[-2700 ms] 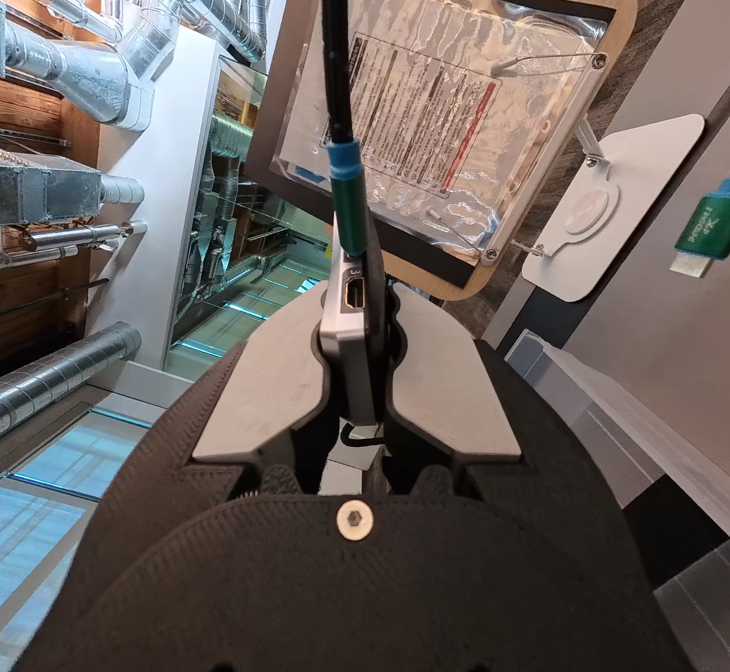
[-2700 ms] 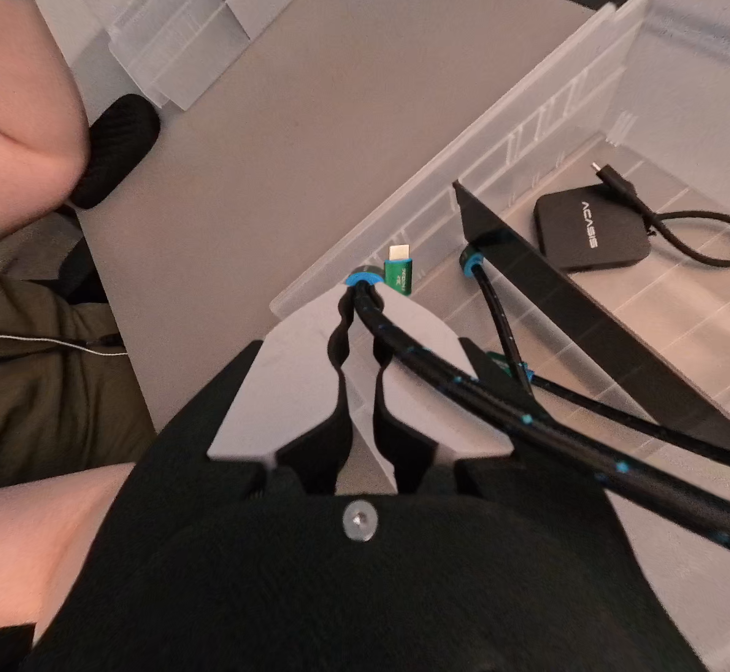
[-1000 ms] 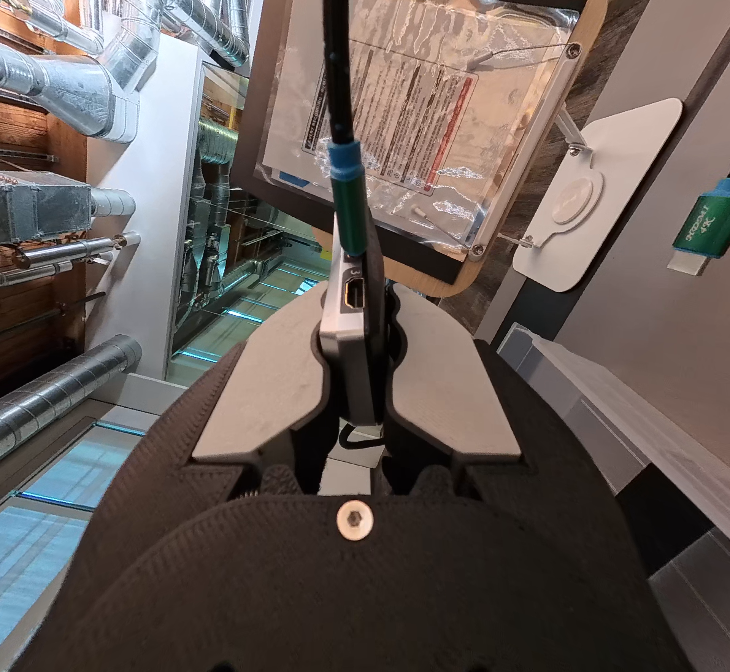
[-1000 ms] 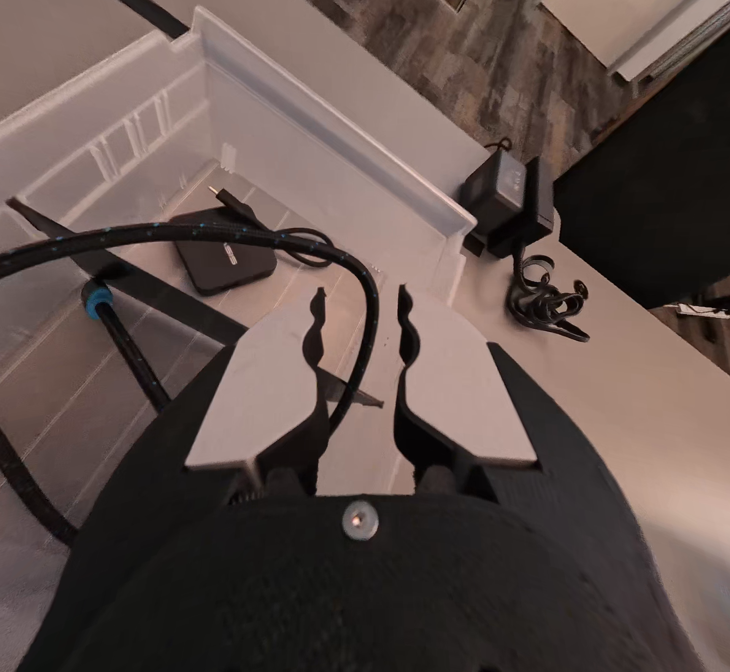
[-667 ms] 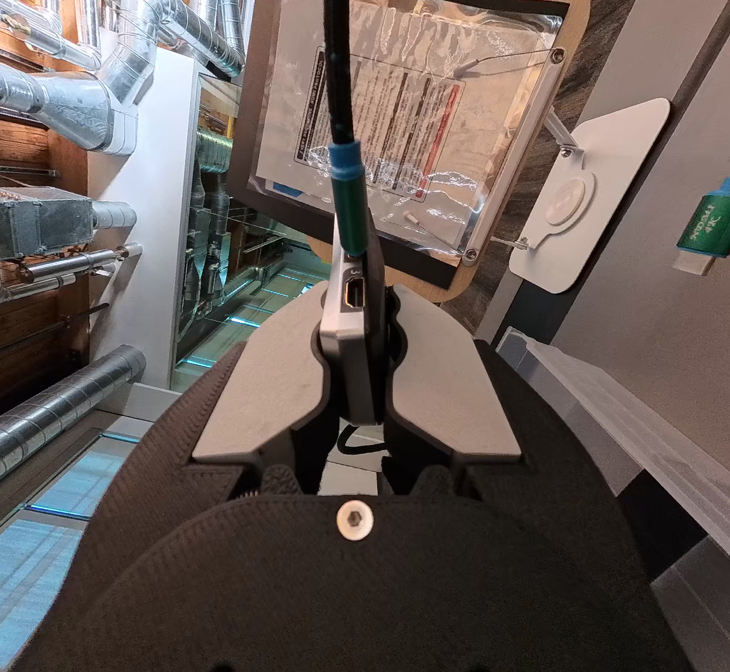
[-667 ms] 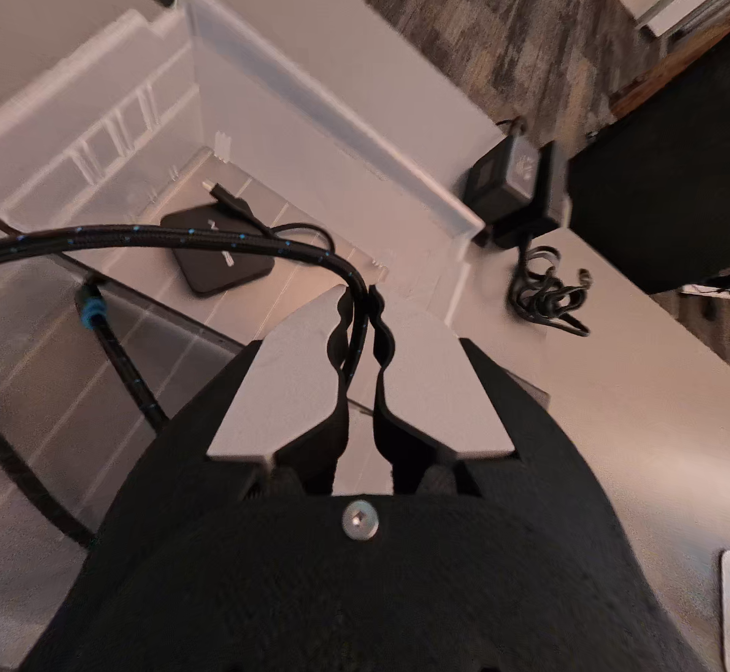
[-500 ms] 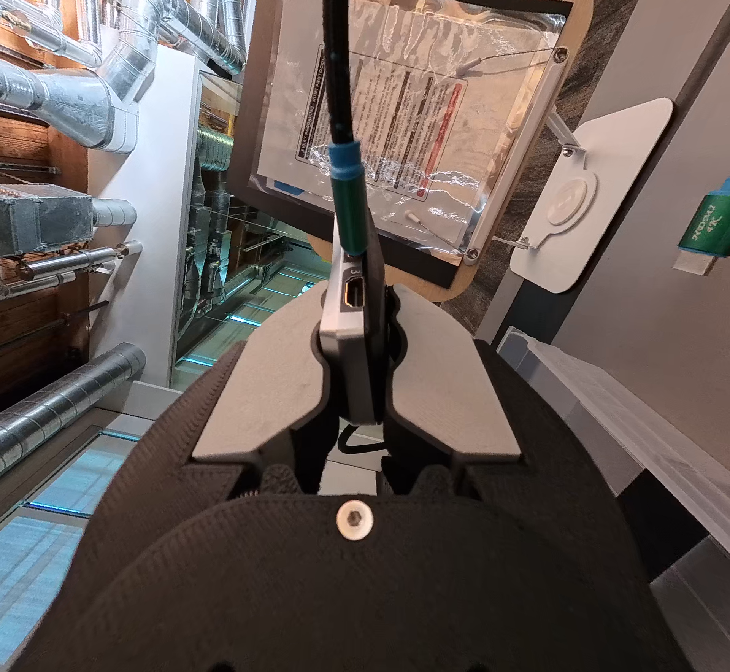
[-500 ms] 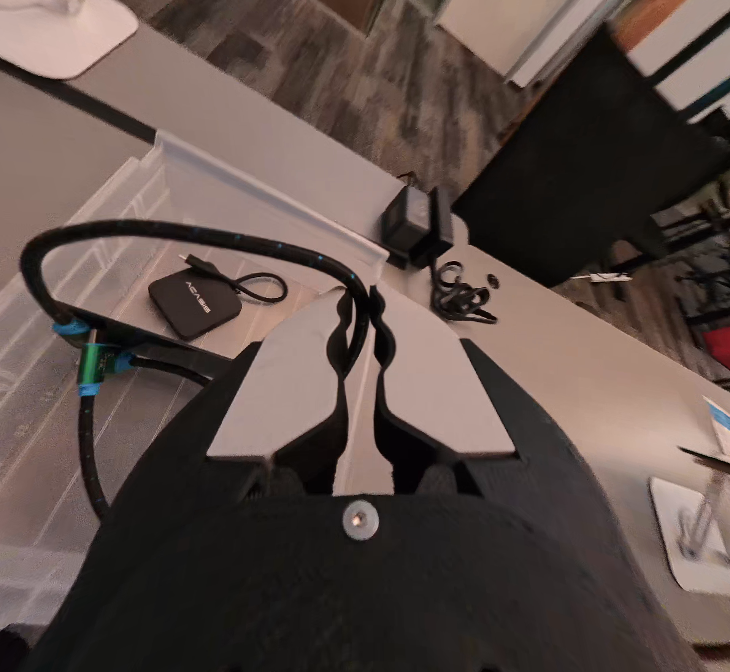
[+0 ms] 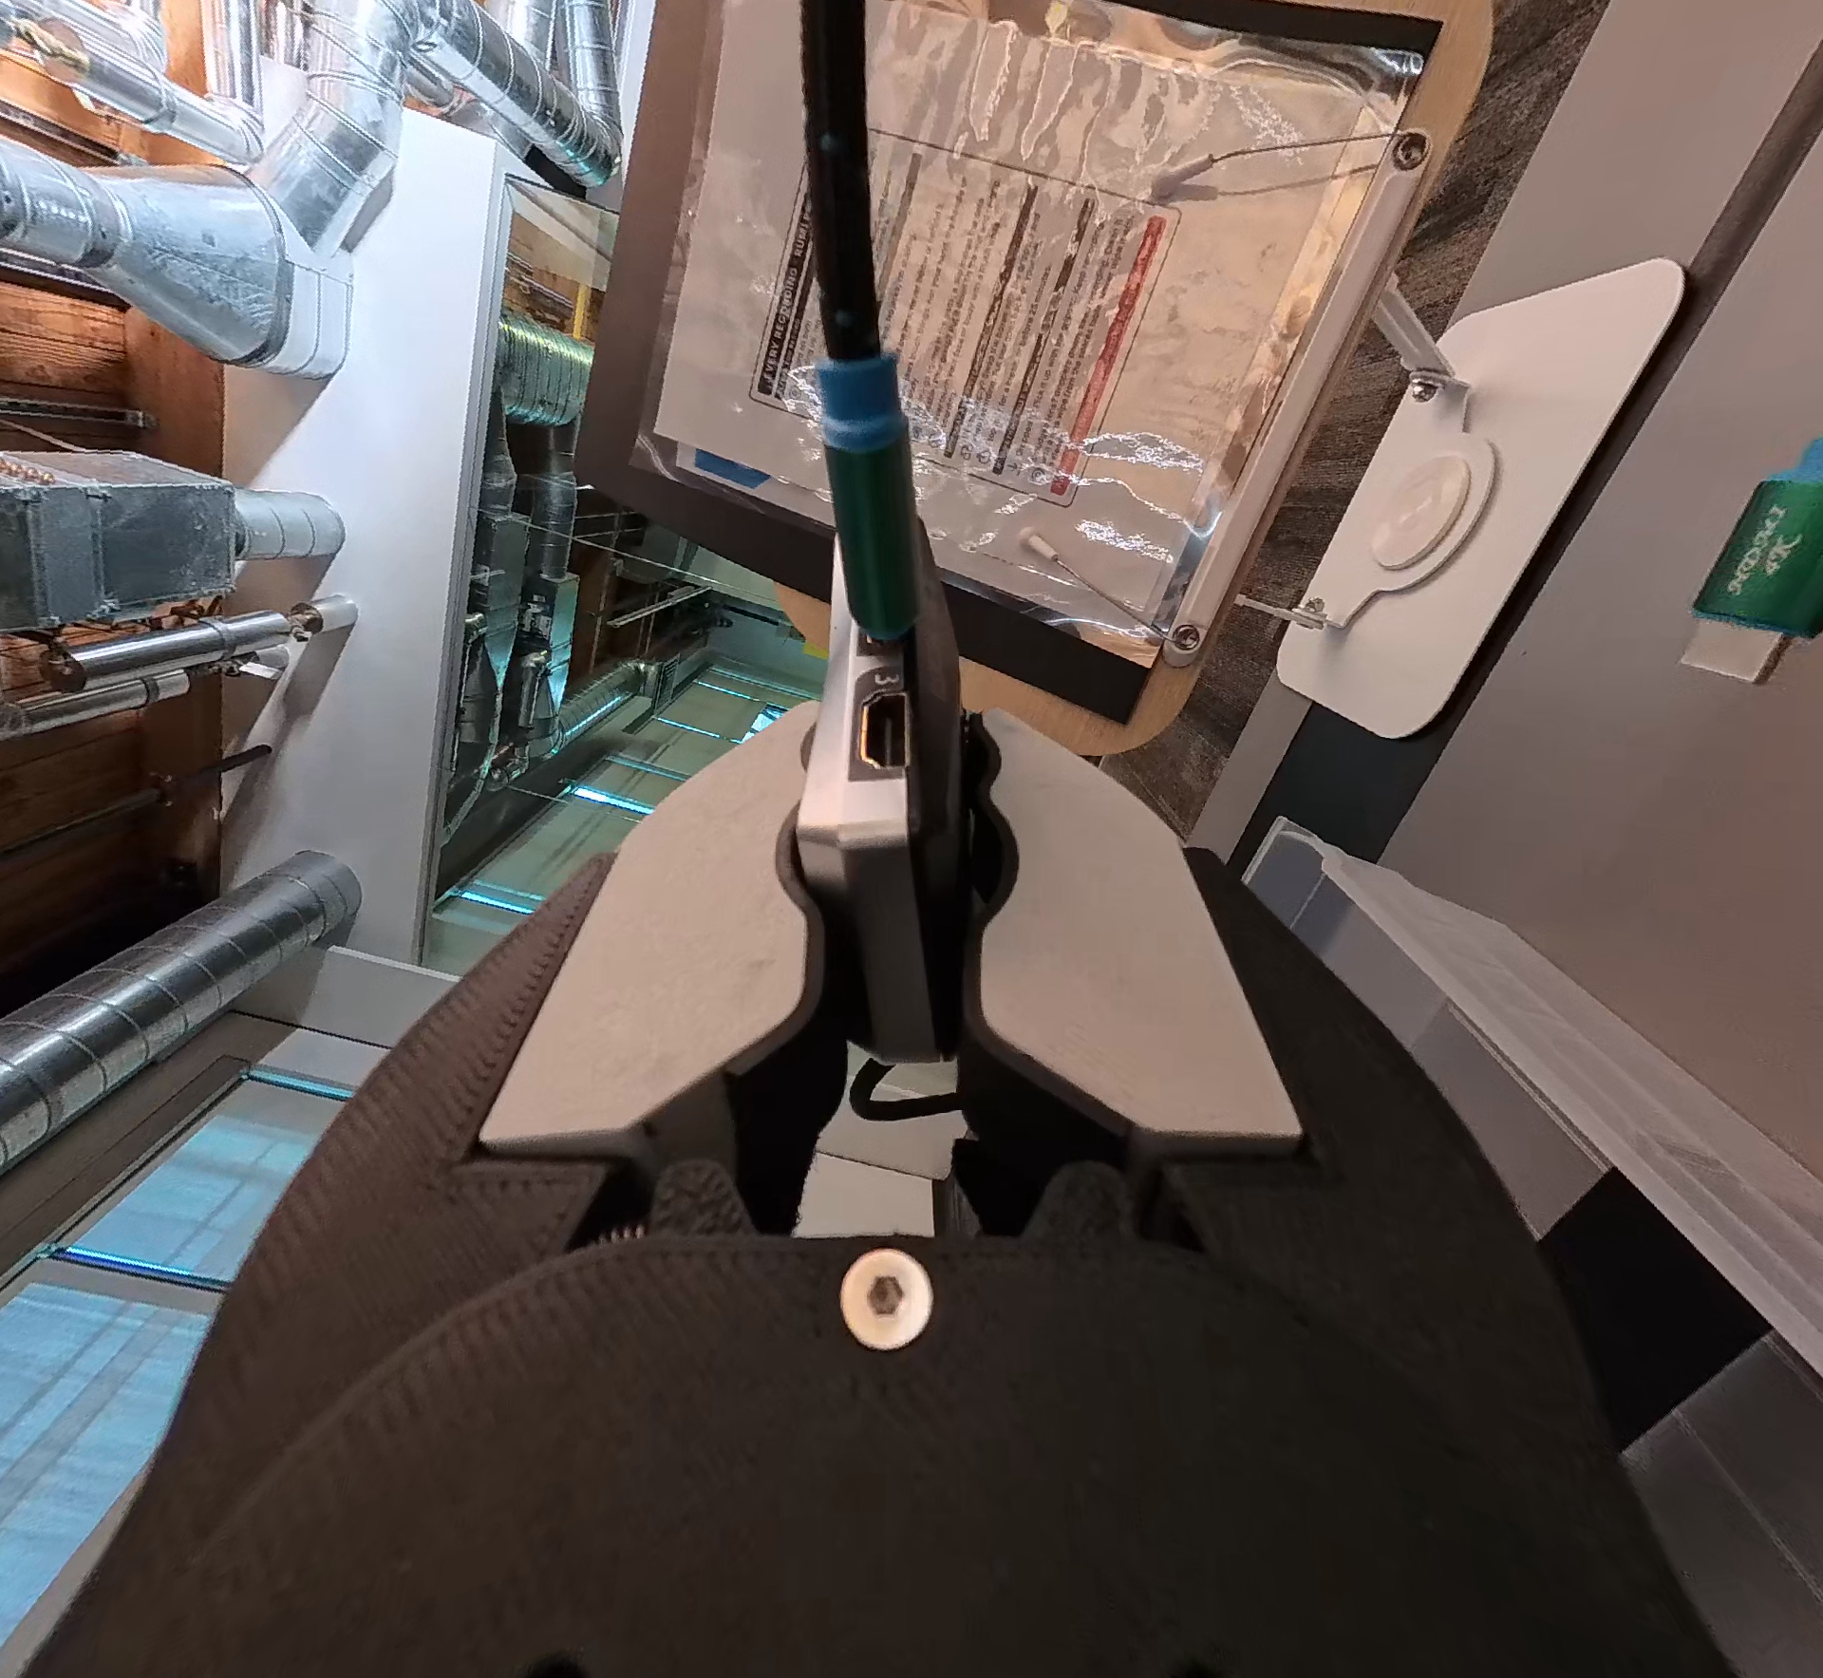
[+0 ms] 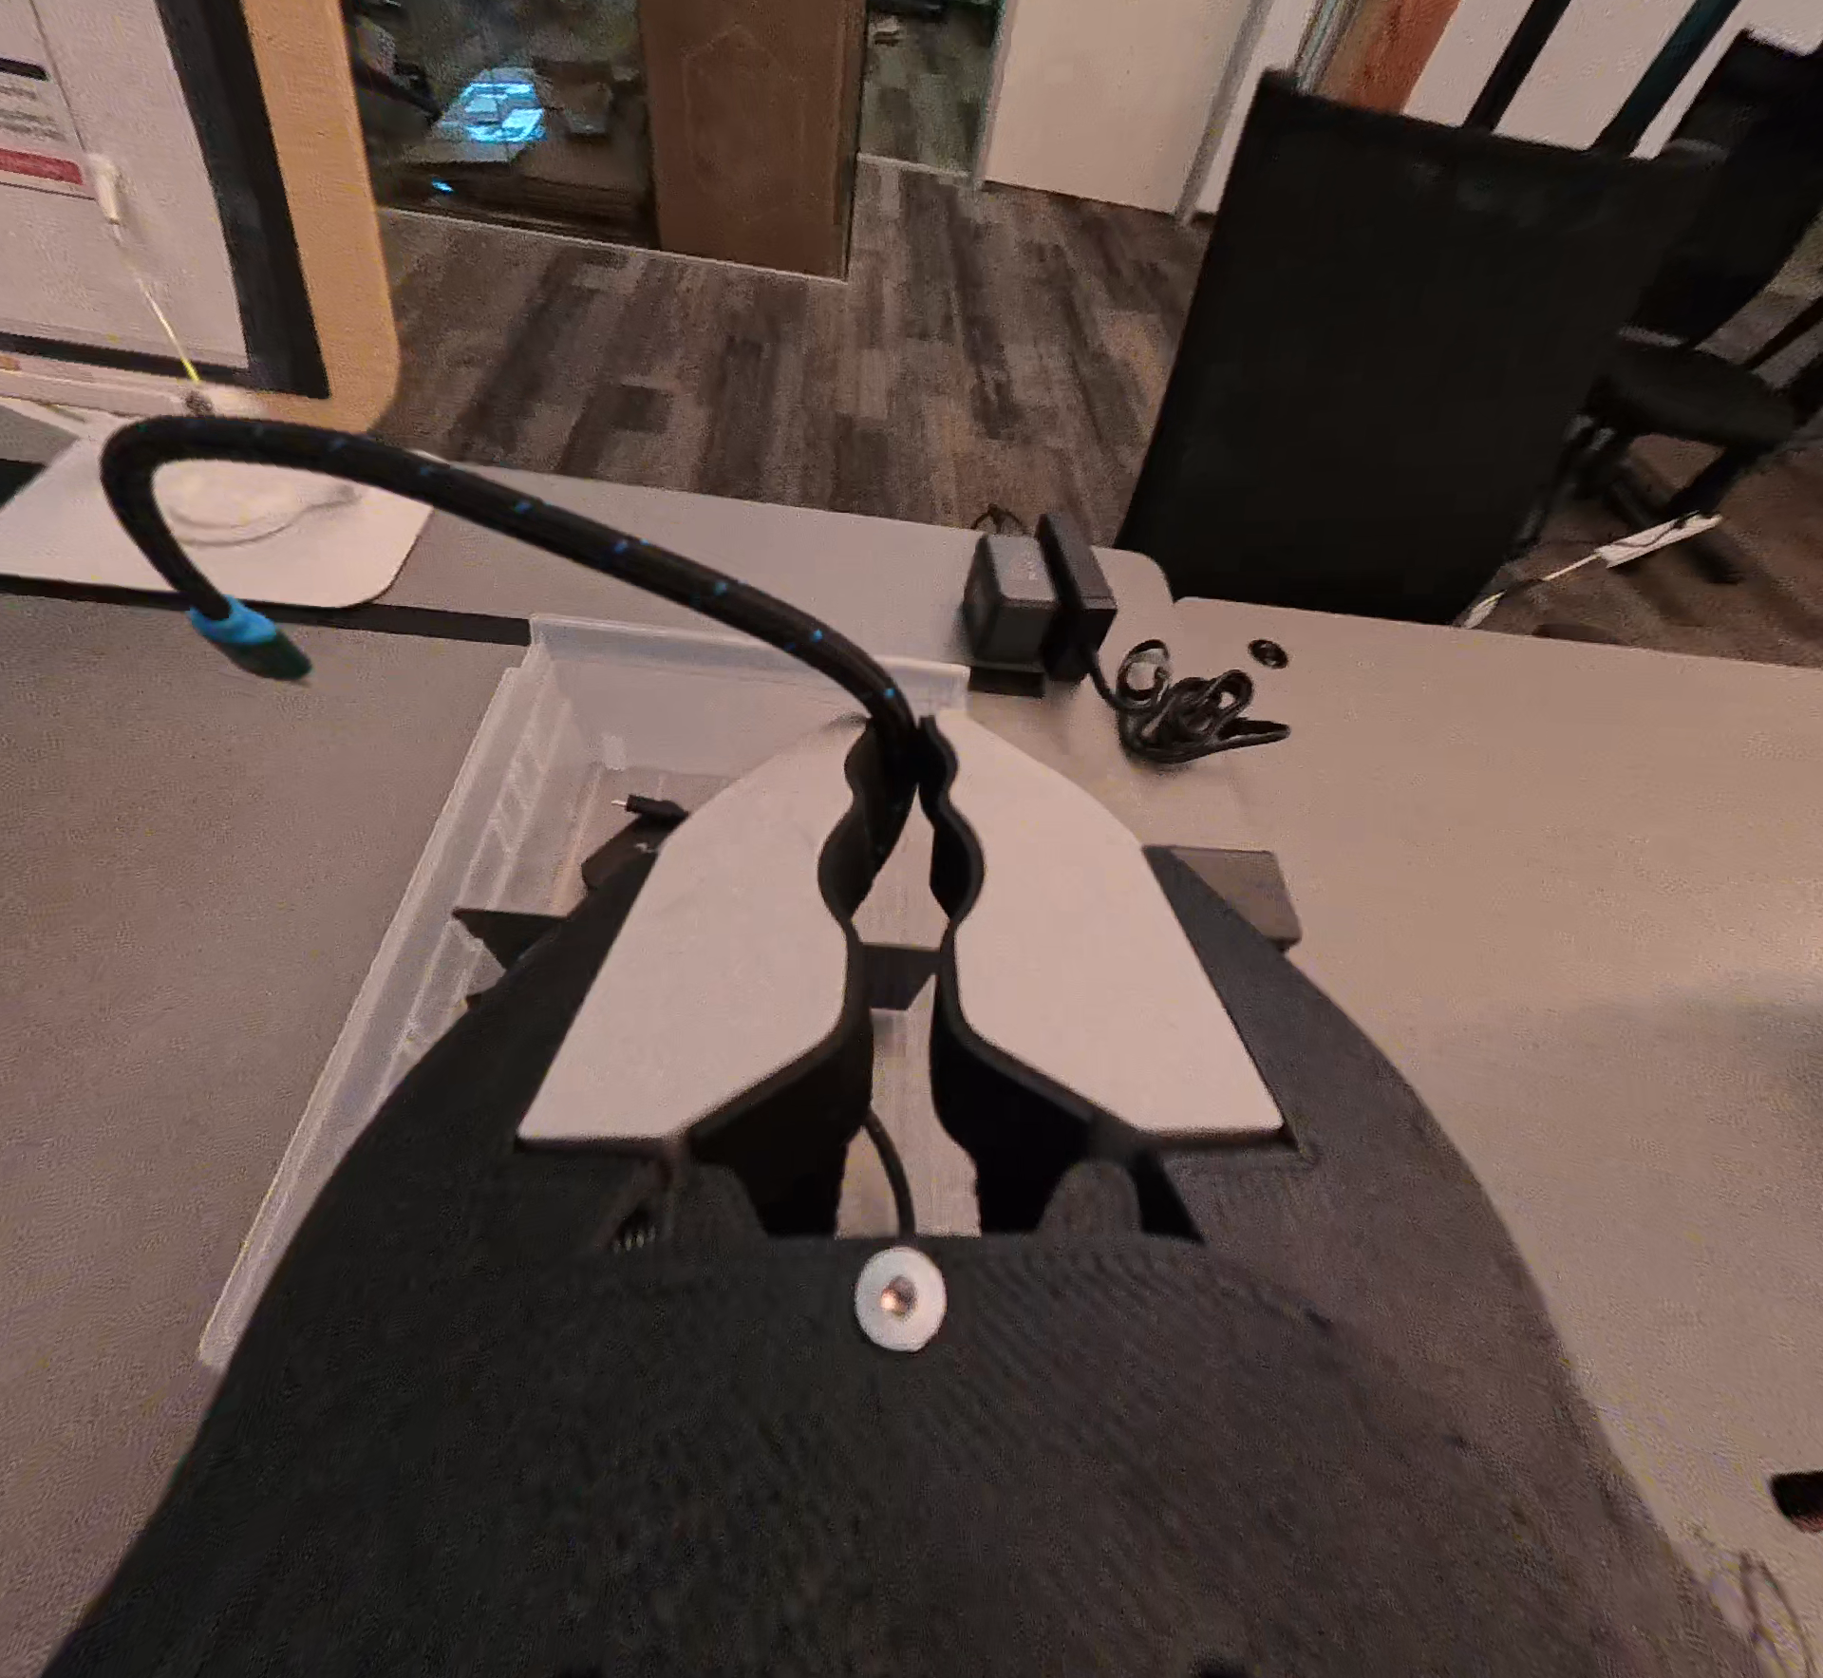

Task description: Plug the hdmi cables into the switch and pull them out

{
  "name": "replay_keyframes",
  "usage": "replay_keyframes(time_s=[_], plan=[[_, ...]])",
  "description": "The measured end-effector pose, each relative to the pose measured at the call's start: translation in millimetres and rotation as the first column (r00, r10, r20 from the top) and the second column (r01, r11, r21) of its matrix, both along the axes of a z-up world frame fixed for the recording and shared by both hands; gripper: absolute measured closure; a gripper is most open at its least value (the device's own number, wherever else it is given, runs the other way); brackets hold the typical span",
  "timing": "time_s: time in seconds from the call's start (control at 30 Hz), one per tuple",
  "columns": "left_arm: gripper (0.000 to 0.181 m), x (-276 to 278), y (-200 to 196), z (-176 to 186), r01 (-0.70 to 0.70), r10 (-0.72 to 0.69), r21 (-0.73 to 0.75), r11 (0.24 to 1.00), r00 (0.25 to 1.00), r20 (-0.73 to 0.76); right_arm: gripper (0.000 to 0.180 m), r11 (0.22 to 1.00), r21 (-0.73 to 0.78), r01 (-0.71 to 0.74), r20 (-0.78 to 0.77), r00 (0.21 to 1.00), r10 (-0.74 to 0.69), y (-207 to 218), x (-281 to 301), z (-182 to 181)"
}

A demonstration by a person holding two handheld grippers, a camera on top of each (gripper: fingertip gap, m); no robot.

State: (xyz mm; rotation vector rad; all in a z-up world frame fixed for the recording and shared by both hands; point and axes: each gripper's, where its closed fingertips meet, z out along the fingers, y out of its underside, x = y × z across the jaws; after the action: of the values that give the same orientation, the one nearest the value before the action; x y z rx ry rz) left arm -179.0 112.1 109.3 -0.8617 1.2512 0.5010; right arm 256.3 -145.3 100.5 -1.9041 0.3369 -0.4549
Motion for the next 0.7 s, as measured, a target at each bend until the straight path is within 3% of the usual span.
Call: replay_keyframes(time_s=[0.13,0.23,0.43,0.5,0.7], plan=[[0.158,0,-1,1,0.003,-0.003,-0.001,1.0,1.0,0.004,0.173,1.0,-0.014,-0.008,-0.155,0.988,0.006,-3,16,-30],[0.158,0,-1,1,0.001,-0.001,0.001,1.0,1.0,0.001,0.173,0.993,-0.117,-0.021,-0.304,0.953,-0.016,-12,28,-72],[0.158,0,-2,2,0.002,-0.002,0.003,1.0,1.0,0.004,0.173,0.947,-0.314,-0.072,-0.455,0.886,-0.084,-47,35,-131],[0.158,1,-3,1,0.002,-0.002,0.003,1.0,1.0,0.002,0.173,0.948,-0.299,-0.112,-0.493,0.868,-0.053,-46,30,-135],[0.158,2,-4,1,0.004,-0.004,0.004,1.0,1.0,-0.002,0.173,0.992,-0.013,-0.129,-0.463,0.88,0.108,-33,32,-91]])
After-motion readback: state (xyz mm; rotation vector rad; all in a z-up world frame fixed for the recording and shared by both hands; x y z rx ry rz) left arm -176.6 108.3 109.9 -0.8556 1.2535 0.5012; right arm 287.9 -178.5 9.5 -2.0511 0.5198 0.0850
